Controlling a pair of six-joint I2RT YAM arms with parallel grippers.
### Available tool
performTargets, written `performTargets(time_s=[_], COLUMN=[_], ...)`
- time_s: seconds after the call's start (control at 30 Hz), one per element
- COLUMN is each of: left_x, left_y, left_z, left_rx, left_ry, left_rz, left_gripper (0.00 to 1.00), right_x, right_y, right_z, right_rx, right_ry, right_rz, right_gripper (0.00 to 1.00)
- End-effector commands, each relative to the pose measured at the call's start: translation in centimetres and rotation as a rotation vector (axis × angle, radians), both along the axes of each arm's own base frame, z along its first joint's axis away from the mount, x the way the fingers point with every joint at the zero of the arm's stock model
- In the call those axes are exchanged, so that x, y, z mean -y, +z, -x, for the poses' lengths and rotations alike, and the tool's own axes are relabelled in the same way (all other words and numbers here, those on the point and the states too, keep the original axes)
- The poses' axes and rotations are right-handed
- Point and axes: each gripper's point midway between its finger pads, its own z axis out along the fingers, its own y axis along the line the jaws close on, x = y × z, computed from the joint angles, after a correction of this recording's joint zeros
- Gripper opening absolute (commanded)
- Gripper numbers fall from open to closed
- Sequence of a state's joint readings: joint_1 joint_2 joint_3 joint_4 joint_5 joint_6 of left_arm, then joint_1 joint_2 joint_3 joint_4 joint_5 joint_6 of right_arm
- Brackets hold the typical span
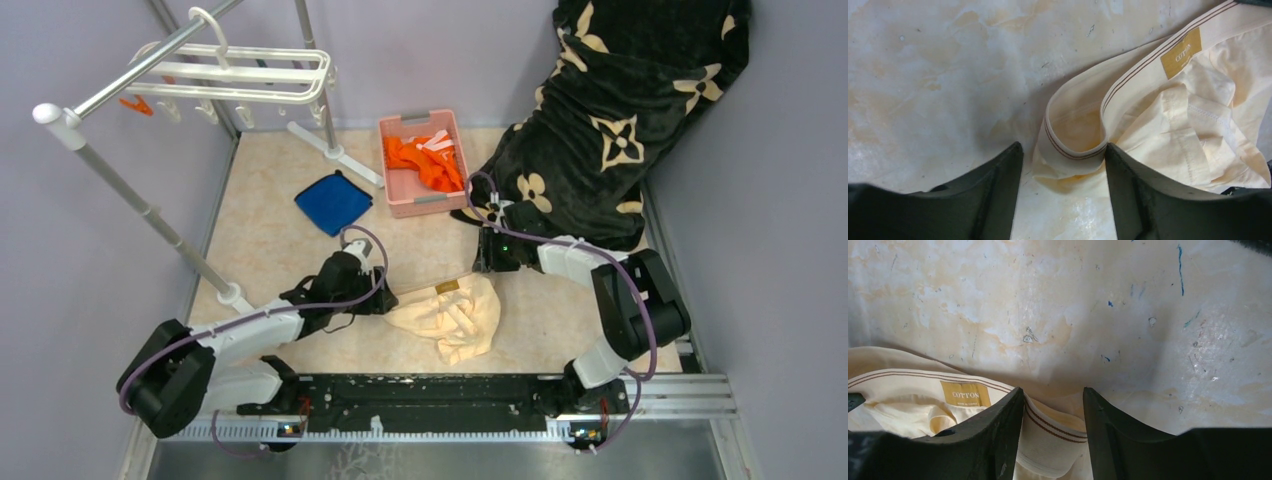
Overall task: Clip the underwear to the hanger
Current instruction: Flatten out the underwear at the center of the board.
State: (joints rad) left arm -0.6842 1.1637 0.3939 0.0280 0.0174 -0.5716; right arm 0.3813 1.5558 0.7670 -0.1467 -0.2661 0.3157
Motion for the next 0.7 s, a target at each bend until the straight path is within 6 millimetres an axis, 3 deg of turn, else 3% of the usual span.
performTargets(time_s=[0.0, 0.17, 0.27, 0.33, 0.4, 0.53, 0.67], left_x=[1.5, 1.6, 1.3, 1.0, 0.7, 0.6, 1.1], left_y=[1.9, 1.6, 2.4, 4.1, 6.2, 11.9, 17.9], left_z=[-1.7, -1.7, -2.0, -2.6, -3.4, -4.3, -4.5], left_rx=[0.082, 0.074, 0.096, 0.141, 0.200, 0.352, 0.504], left_ry=[-0.027, -0.034, -0.028, -0.014, -0.002, -0.016, -0.077], left_rz=[0.027, 0.016, 0.004, -0.004, -0.013, 0.013, 0.059], left_gripper=[0.62, 0.36, 0.24, 0.18, 0.11, 0.02, 0.01], right_x=[-0.8, -0.8, -0.8, -0.7, -0.3, 0.4, 1.2], right_y=[1.3, 1.7, 3.5, 5.5, 8.2, 14.1, 19.9], right_z=[-1.9, -1.7, -1.7, -1.9, -2.2, -1.6, 0.0], right_rx=[0.056, 0.062, 0.118, 0.189, 0.287, 0.495, 0.683], right_ry=[0.012, 0.023, 0.038, 0.047, 0.042, 0.058, 0.077], right_rz=[-0.032, -0.034, -0.046, -0.055, -0.064, -0.087, -0.116], right_gripper=[0.45, 0.28, 0.15, 0.05, 0.01, 0.00, 0.00])
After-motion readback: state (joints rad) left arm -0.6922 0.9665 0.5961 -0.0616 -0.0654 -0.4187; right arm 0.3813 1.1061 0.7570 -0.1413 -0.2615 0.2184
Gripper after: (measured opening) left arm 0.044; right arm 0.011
